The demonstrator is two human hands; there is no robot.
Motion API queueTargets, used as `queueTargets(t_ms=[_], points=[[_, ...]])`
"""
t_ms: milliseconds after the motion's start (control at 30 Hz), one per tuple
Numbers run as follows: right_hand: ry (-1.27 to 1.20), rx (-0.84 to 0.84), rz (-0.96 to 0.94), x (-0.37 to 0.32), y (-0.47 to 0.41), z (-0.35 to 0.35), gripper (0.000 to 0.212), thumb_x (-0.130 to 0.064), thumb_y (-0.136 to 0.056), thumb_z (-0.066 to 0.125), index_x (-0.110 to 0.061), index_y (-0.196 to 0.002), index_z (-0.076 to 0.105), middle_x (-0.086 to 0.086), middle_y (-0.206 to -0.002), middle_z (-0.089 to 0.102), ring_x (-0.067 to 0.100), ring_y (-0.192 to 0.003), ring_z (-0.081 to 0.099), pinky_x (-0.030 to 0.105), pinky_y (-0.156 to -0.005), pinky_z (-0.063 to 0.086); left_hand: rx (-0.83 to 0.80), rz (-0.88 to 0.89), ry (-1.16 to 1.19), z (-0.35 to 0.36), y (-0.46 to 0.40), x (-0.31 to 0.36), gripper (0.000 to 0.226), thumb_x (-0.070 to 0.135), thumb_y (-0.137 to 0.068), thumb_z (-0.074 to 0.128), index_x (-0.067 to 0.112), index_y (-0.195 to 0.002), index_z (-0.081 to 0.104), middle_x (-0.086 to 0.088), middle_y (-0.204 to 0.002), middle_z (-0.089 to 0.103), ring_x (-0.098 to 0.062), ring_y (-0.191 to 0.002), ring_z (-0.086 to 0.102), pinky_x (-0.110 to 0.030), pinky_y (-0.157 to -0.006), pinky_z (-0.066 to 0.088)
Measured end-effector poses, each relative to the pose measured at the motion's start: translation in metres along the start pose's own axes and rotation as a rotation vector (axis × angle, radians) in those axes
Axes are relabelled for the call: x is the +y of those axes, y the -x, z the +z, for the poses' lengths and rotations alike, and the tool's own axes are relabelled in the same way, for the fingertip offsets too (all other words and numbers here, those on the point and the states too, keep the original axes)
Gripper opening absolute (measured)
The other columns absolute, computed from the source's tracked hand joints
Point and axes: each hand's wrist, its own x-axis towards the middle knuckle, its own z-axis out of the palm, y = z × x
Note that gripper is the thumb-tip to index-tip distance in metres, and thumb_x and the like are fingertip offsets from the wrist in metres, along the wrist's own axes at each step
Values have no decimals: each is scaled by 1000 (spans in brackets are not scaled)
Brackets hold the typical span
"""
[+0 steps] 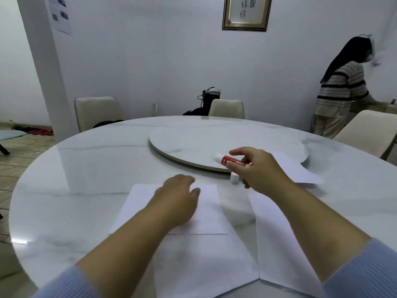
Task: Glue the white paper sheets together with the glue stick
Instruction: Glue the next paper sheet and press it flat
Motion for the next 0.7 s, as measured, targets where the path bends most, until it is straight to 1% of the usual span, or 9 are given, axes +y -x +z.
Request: queueTargets(t_ms=[67, 100, 167, 200, 333, 433, 533, 633, 700], points=[[55, 74, 18, -2, 3, 17, 19, -38, -76, 74, -26, -88, 64, -5, -76, 62, 15, -65, 58, 23, -49, 46, -86, 24, -79, 16, -8, 13, 51, 35, -99, 26, 23, -148, 19, 5, -159, 11, -16, -146, 5, -37, -116, 10], [57, 91, 32, -2, 4, 24, 18, -36, -74, 76, -25, -84, 66, -8, -73, 61, 13, -65, 57, 17, -47, 43, -121, 39, -145, 25, -9, 12, 52, 35, -99, 22, 24, -149, 12, 5, -160, 5, -17, -146, 0, -39, -118, 6], [54, 51, 67, -1, 2, 34, 15, -29, -70, 79, -20, -78, 69, -11, -71, 62, 5, -61, 54, 8, -42, 34, -187, 43, -240, 39, -9, 6, 53, 35, -99, 16, 26, -150, 4, 7, -160, -2, -17, -146, -5, -41, -118, 0], [45, 24, 87, 0, 0, 38, 14, -25, -68, 79, -16, -76, 70, -9, -70, 63, 4, -60, 54, 9, -42, 34, -201, 39, -253, 43, -9, 2, 53, 35, -98, 14, 27, -150, 2, 8, -160, -4, -17, -146, -5, -41, -118, -2], [28, -31, 146, -1, -8, 43, 18, -16, -69, 72, -1, -80, 71, -2, -68, 64, 14, -63, 54, 24, -53, 41, -202, 31, -258, 46, -10, 1, 54, 34, -97, 12, 28, -149, 1, 10, -159, -4, -15, -146, -6, -40, -117, -4], [67, -78, 163, -3, -11, 38, 23, -18, -73, 68, 0, -87, 69, -2, -69, 60, 14, -61, 50, 23, -51, 37, -206, 24, -258, 46, -11, 1, 54, 34, -97, 13, 28, -149, 2, 10, -159, -5, -14, -146, -6, -40, -117, -4], [107, -145, 128, -9, -6, 32, 23, -19, -72, 68, 1, -82, 66, -1, -61, 52, 14, -54, 43, 22, -47, 32, -218, 16, -250, 46, -12, 0, 54, 34, -97, 13, 29, -149, 2, 10, -159, -5, -13, -146, -6, -40, -117, -4], [101, -234, 77, -13, 10, 22, 28, -23, -68, 71, 3, -78, 65, 1, -60, 51, 15, -54, 42, 25, -52, 34, -228, 24, -240, 45, -13, 0, 54, 34, -97, 13, 29, -149, 2, 10, -159, -4, -13, -146, -5, -40, -118, -4], [114, -345, 43, -15, 23, 15, 34, -29, -61, 71, 1, -77, 65, 5, -63, 52, 14, -58, 45, 28, -56, 36, -239, 18, -225, 43, -13, 1, 54, 34, -97, 15, 30, -149, 3, 10, -159, -3, -13, -146, -5, -40, -118, -3]])
